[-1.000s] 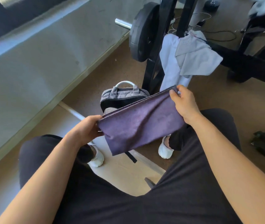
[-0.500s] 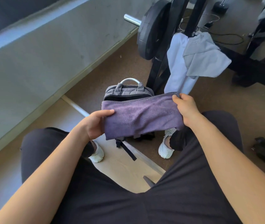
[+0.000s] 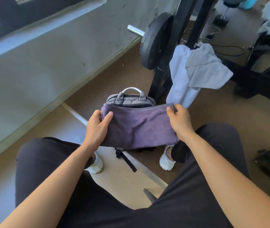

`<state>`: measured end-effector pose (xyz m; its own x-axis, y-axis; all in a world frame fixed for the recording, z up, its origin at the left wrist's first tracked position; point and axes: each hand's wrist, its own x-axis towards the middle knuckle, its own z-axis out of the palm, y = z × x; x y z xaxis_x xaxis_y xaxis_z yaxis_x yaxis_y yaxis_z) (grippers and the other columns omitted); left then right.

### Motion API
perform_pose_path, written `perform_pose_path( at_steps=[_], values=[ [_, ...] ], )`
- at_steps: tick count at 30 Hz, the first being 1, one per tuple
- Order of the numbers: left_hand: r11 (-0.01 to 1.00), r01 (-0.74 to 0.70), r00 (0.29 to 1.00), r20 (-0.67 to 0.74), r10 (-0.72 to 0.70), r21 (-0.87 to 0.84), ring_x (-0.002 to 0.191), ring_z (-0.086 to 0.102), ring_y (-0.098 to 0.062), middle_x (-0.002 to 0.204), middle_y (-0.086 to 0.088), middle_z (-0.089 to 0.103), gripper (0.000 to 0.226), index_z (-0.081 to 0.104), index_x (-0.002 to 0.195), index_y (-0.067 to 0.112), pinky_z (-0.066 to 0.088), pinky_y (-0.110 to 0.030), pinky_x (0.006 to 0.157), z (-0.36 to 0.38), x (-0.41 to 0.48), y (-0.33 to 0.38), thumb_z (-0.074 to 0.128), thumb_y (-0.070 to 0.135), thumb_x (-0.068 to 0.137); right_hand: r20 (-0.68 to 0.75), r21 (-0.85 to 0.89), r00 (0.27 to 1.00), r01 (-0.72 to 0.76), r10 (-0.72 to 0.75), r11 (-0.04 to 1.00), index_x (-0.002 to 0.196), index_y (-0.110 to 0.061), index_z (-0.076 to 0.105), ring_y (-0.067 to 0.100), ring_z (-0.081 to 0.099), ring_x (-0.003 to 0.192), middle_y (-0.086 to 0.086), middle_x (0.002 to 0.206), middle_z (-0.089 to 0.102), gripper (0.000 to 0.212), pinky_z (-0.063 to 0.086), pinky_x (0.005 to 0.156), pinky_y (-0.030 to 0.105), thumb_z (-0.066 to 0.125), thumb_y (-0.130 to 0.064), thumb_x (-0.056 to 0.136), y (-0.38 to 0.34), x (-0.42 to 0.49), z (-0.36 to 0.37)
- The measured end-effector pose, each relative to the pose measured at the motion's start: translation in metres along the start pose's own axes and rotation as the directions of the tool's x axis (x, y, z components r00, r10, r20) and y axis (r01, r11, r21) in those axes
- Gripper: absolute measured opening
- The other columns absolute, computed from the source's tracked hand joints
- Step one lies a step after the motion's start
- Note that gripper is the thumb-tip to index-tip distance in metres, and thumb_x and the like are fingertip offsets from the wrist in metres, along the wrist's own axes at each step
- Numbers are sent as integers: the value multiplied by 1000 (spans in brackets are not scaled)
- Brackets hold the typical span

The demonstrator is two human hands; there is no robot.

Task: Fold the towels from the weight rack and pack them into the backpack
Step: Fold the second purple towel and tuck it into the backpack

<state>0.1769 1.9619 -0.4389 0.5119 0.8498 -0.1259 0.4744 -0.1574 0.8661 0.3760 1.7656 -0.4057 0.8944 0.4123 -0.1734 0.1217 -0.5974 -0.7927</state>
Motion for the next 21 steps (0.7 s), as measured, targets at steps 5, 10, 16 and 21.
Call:
perform_pose_path(
  at_steps=[5, 10, 16, 21],
  values=[
    [972, 37, 985, 171, 3, -232, 79, 50, -12, 84, 0, 51, 57, 49, 94, -2, 48, -43, 76, 12, -14, 13, 64, 52, 87, 132, 195, 991, -30, 4, 980, 96, -11, 59, 23, 58, 85, 14, 96, 62, 20, 50, 76, 41, 54, -30, 103, -11, -17, 20],
    [958, 57, 956, 291, 29, -282, 80, 50, -17, 86, -4, 51, 64, 47, 94, -3, 47, -48, 71, 22, -24, 21, 61, 59, 88, 289, 261, 952, 28, -105, 965, 104, -7, 58, 22, 57, 84, 26, 104, 60, 25, 49, 77, 40, 56, -32, 101, -19, -36, 40],
    [949, 15, 873, 467, 142, -316, 77, 59, -10, 84, 0, 59, 23, 56, 93, 16, 49, -22, 65, 28, -35, 27, 52, 34, 108, 447, 352, 884, -33, -137, 935, 117, -9, 57, 28, 64, 109, 20, 115, 64, 29, 50, 99, 47, 54, -34, 103, -25, -51, 57],
    [874, 276, 765, 642, 51, -399, 64, 64, -21, 78, -8, 66, 42, 64, 106, 12, 53, -29, 60, 17, -28, 27, 35, 42, 107, 516, 392, 848, -111, -119, 913, 123, -8, 52, 13, 67, 106, 12, 116, 66, 44, 54, 93, 27, 74, -28, 91, -23, -51, 53]
  ],
)
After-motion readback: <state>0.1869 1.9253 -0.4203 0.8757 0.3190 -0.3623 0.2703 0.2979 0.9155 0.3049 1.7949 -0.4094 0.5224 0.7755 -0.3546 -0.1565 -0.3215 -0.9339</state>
